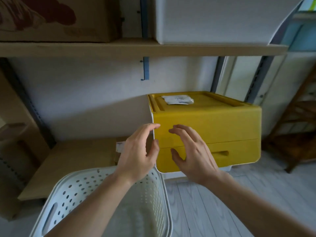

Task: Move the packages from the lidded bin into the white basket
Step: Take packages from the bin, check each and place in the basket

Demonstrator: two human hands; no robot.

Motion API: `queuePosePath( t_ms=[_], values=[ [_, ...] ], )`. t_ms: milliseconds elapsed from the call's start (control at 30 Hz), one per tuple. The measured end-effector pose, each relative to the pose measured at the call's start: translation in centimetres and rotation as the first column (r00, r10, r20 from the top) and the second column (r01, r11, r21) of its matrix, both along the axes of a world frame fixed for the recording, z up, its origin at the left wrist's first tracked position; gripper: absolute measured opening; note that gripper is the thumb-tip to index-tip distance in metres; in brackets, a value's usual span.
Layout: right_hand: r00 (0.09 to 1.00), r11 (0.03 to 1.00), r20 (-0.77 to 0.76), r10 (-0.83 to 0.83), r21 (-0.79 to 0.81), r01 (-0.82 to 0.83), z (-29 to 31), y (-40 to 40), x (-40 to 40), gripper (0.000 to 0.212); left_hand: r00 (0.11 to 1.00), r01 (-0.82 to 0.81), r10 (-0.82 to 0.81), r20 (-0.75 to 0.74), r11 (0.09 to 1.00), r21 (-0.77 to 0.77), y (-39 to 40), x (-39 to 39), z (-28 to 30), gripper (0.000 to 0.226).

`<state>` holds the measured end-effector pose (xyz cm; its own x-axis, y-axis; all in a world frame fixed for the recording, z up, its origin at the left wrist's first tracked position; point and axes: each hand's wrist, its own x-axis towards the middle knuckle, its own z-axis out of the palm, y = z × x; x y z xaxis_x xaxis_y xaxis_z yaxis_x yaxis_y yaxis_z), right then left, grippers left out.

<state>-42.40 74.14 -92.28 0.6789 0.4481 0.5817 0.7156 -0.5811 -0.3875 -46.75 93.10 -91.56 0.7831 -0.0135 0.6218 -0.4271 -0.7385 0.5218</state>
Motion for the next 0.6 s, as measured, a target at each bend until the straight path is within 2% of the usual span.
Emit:
queuePosePath(
  t_ms=[167, 333, 500, 600],
  values=[
    [0.987, 0.983, 0.045, -0.155, -0.095, 0.159, -2.4, -6.2, 2.2, 0.059, 0.991, 0.13, -0.128, -0.035, 0.989, 0.075, -3.7, 1.9, -1.4, 0.042],
    [0.964, 0.942, 0.053, -0.261, -0.205, 0.266, -3.8, -8.9, 3.7, 0.072, 0.987, 0.158, -0.153, -0.053, 0.979, 0.126, -4.7, 3.1, -1.5, 0.045],
    [0.952, 0.919, 0.186, -0.245, -0.268, 0.289, -4.8, -9.4, 5.7, 0.082, 0.993, 0.119, -0.121, -0.003, 0.973, 0.195, -4.3, 4.1, -0.8, 0.044],
    [0.942, 0.916, 0.267, -0.202, -0.289, 0.279, -5.0, -9.5, 6.5, 0.083, 0.993, 0.116, -0.114, -0.022, 0.971, 0.211, -4.1, 4.4, -1.2, 0.042]
  ],
)
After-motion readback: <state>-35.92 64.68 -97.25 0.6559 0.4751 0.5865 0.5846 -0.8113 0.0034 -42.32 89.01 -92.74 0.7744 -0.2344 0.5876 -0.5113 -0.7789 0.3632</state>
